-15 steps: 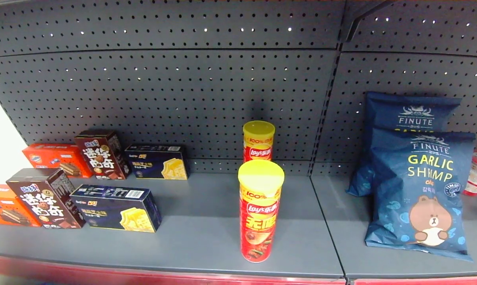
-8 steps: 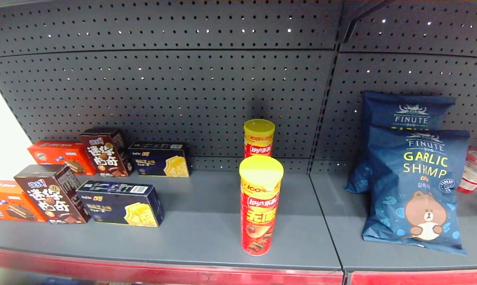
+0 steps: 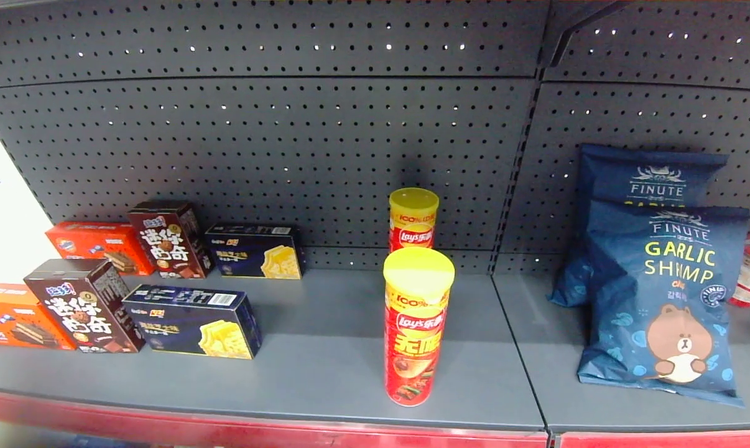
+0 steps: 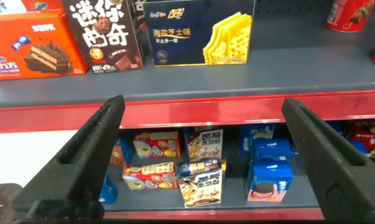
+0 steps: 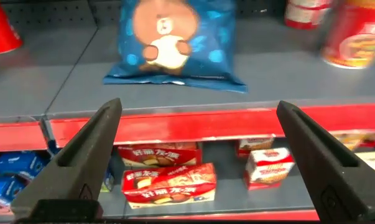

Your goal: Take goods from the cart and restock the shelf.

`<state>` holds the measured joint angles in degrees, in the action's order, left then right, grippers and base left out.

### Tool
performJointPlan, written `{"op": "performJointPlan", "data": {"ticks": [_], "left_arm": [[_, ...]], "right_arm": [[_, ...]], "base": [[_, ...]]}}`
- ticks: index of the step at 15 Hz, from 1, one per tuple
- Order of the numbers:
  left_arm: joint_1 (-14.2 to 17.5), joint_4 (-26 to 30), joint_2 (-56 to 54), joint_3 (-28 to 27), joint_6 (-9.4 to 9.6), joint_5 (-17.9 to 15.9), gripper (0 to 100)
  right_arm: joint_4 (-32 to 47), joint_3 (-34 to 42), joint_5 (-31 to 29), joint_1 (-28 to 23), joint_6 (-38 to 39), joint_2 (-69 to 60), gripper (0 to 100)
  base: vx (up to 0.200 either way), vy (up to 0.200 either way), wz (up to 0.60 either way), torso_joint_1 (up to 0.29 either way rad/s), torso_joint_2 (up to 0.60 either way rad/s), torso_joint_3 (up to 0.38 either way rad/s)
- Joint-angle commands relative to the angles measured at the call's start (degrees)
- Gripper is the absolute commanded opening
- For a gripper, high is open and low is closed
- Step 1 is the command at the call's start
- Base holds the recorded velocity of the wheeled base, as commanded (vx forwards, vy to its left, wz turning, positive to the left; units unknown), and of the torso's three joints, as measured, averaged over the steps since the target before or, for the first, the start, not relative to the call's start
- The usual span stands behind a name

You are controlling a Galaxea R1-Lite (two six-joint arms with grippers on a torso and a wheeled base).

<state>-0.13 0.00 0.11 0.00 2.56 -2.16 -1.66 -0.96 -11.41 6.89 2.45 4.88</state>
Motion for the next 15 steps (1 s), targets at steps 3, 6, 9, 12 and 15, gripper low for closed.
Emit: {"op": "performJointPlan", "data": {"ticks": [3, 6, 9, 12, 15], "left_arm": [[0.0, -0.1, -0.1, 0.0, -0.01, 0.0, 100], [0.0, 0.0, -0.1, 0.0, -0.01, 0.0, 100], [0.0, 0.0, -0.1, 0.0, -0.01, 0.0, 100], [0.0, 0.0, -0.1, 0.0, -0.10, 0.0, 100], [0.0, -0.1, -0.1, 0.0, -0.01, 0.0, 100]], "right_arm": [[0.0, 0.0, 0.0, 0.1, 0.0, 0.3, 100], [0.1, 0.0, 0.0, 0.1, -0.3, 0.3, 100], [0.1, 0.0, 0.0, 0.1, -0.3, 0.3, 100], [0.1, 0.0, 0.1, 0.1, -0.3, 0.3, 100], [0.1, 0.0, 0.1, 0.1, -0.3, 0.3, 100]], "base": [[0.000, 0.000, 0.00, 0.000, 0.00, 0.000], [0.000, 0.000, -0.40, 0.002, 0.00, 0.002], [0.000, 0.000, 0.00, 0.000, 0.00, 0.000], [0.000, 0.000, 0.00, 0.000, 0.00, 0.000], [0.000, 0.000, 0.00, 0.000, 0.00, 0.000]]}}
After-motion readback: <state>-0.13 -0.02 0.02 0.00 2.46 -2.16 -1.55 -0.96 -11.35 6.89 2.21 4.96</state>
